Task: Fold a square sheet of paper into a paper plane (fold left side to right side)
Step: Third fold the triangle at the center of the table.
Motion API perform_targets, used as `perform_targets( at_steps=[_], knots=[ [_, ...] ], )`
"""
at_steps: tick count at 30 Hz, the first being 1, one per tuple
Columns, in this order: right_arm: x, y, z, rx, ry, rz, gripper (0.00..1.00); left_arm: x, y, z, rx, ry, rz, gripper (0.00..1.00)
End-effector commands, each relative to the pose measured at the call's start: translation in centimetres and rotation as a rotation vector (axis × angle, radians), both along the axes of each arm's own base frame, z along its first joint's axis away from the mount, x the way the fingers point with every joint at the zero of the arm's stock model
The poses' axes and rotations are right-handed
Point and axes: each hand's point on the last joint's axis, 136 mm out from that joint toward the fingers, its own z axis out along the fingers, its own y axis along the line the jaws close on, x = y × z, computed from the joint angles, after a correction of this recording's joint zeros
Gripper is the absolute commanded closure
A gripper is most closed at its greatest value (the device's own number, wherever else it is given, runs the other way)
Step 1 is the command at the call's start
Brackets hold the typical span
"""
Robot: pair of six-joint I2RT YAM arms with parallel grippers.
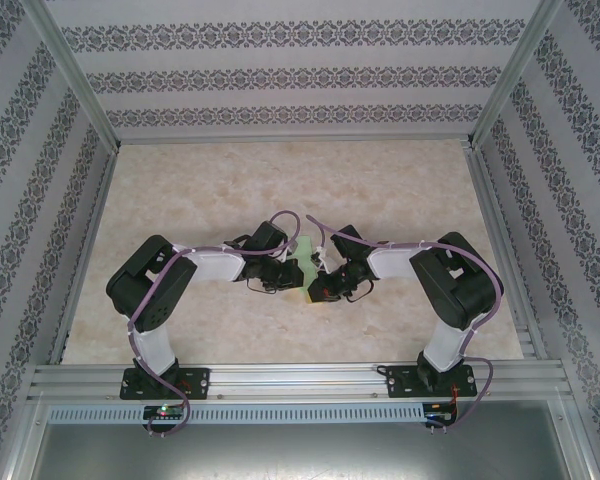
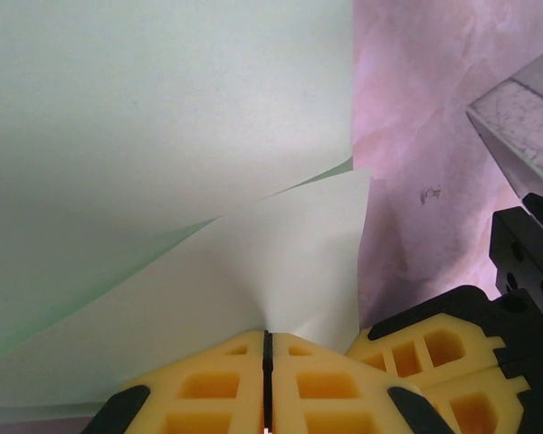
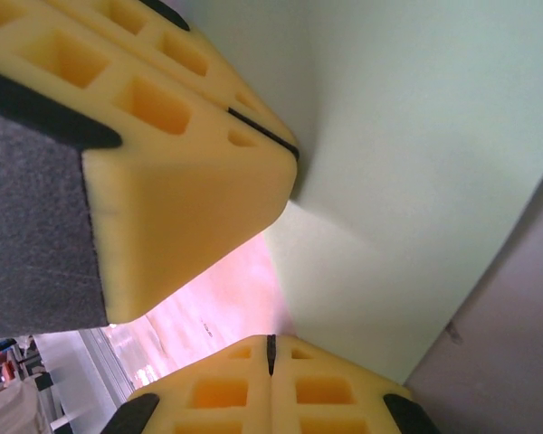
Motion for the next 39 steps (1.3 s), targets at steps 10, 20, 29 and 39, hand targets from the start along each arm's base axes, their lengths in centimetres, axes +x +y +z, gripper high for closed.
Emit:
perform_targets(
  at_steps=[10,20,29,39],
  knots=[
    [-2.0,-3.1,-3.9,-0.187,0.104,-0.021,1.0,0.4,4.1,-1.4,0.138,-0.022,0.059,0.89],
    [-2.2,-3.1,-3.9,-0.184,0.108,-0.018,1.0,2.3,7.9,-2.2,0.174,-0.035,0.13,0.89],
    [-2.1,-3.0,-3.8,-0.182,0.105,-0.018,1.0,3.0,10.8,-2.2,0.191,-0.037,0.173,0.9],
    [-1.8,-2.8,-3.4,-0.173,0.095,-0.021,1.0,2.9,7.7,4.1,0.074,-0.179,0.091,0.89]
  ],
)
